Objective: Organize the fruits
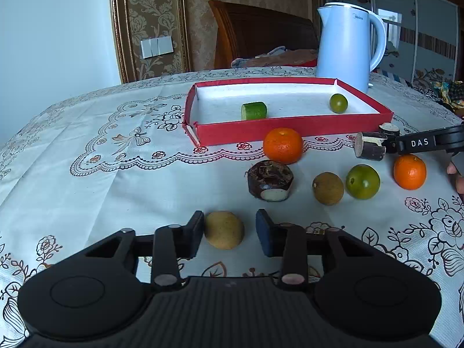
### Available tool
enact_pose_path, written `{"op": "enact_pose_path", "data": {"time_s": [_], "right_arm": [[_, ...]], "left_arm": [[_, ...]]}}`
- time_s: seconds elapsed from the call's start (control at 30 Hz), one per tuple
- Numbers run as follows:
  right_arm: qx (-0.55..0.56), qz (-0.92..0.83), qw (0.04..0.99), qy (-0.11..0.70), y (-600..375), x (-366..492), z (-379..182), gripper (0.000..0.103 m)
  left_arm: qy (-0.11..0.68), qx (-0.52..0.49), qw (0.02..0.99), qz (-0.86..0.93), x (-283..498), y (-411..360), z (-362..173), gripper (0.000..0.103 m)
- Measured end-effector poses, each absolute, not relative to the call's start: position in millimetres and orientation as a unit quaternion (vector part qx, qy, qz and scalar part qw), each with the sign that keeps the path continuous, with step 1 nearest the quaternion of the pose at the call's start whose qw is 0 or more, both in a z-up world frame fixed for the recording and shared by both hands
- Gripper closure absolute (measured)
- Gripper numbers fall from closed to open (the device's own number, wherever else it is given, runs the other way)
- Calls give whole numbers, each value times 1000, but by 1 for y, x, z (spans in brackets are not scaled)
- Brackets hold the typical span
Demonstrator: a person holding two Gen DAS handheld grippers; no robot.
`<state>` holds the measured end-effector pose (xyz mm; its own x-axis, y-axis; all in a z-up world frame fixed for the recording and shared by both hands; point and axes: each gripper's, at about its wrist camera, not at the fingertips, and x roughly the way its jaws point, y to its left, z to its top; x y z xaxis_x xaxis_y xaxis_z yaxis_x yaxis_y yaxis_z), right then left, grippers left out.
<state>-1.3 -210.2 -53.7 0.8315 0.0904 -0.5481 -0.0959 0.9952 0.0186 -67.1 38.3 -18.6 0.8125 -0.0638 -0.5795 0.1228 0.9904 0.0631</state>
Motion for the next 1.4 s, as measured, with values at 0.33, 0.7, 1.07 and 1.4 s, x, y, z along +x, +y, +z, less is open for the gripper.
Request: {"op": "enact_pose_path", "data": {"time_s": [0.33, 0.7, 1.07, 1.4], "right_arm": [[-4, 49, 957, 286, -210, -1, -54, 40], [9, 49, 960, 276, -215, -4, -52, 72], [28, 54, 961, 269, -221, -7, -51, 72], [41, 48, 966, 251, -226, -12, -48, 72]], "left_arm": [[299, 62, 951, -45, -68, 32, -18, 76], [306, 58, 950, -37, -58, 30, -14, 76], [303, 39, 952, -37, -53, 38, -6, 76], [282, 35, 958, -44, -40, 29, 14, 76]]}}
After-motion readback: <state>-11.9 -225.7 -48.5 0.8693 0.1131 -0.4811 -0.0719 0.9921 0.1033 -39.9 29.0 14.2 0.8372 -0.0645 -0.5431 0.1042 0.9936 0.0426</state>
